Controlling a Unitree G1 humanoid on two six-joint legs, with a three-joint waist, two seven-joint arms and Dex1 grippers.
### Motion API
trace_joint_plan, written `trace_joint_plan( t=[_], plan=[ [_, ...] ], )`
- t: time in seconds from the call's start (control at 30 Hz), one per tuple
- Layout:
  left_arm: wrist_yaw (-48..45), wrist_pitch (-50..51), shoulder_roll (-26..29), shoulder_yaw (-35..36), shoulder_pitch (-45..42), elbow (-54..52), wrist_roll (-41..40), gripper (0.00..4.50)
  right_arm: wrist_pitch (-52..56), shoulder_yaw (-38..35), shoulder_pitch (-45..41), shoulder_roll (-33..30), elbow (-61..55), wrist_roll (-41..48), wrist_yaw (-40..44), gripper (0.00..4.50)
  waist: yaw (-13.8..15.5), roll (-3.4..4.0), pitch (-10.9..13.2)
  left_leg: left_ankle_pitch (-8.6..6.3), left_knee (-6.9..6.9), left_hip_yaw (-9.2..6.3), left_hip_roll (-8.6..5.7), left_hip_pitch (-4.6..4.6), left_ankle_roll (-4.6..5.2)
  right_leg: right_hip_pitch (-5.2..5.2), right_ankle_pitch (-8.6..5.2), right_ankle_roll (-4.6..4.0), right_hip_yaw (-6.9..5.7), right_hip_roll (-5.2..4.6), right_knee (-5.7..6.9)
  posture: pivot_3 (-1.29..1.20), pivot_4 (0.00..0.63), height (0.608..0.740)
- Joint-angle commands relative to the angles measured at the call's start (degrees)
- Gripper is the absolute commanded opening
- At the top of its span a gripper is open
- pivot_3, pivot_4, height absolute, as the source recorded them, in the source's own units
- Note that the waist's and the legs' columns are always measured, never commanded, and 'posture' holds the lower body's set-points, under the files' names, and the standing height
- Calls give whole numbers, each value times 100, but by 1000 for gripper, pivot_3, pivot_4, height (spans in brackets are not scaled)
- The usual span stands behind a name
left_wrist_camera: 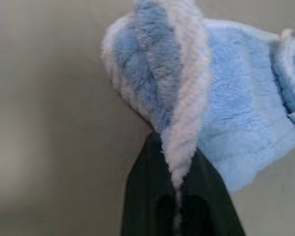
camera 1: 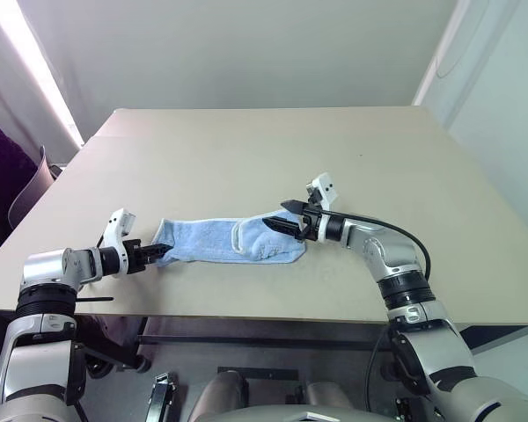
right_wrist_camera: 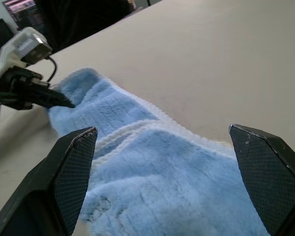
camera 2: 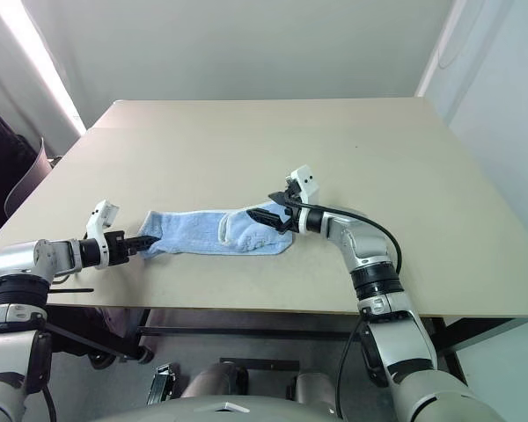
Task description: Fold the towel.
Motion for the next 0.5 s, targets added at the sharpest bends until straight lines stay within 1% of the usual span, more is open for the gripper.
trace_joint_plan(
  t=[0.03, 0.17, 0.23, 0.37, 0.43, 0.5],
  plan=[
    [-119, 65, 71, 100, 77, -53, -80, 7, -207, -69, -217, -37, 89, -74, -74, 4500, -14, -1, 0, 0, 0, 0, 0, 0, 0, 0, 0, 0, 0, 0, 0, 0, 0, 740],
    [-71, -138, 330, 265, 335, -471, -28, 7, -215, -120, -202, -64, 76, -43, -57, 4500, -59, -5, 1, 0, -7, 0, 3, -3, 0, -8, 1, 1, 0, 2, 0, 0, 0, 740],
    [-40, -54, 466, 424, 472, -734, -119, 7, -191, -166, -167, -95, 3, 21, -14, 4500, -116, -8, 0, 0, -13, 0, 5, -7, -1, -14, 1, 2, 1, 2, 0, 0, 0, 740],
    [-63, 73, 803, 644, 819, -1205, -240, 7, 32, -254, 96, -326, -555, 444, 592, 4500, -190, -11, 2, 0, -20, -1, 6, -12, -1, -19, 1, 2, 1, 2, 0, 0, 0, 740],
    [-53, 137, 1013, 725, 946, -1265, -240, 7, 323, -317, 290, -556, -973, 815, 1020, 4500, -188, -11, 2, 0, -24, 0, 6, -14, -1, -18, 1, 2, 1, 1, -2, 0, 0, 740],
    [-80, 141, 1215, 829, 1026, -1231, -273, 7, 435, -306, 500, -812, -1284, 980, 1336, 4500, -182, -12, 2, 0, -28, -1, 6, -14, -1, -19, 0, 2, 1, 1, -4, 0, 0, 740]
  ],
)
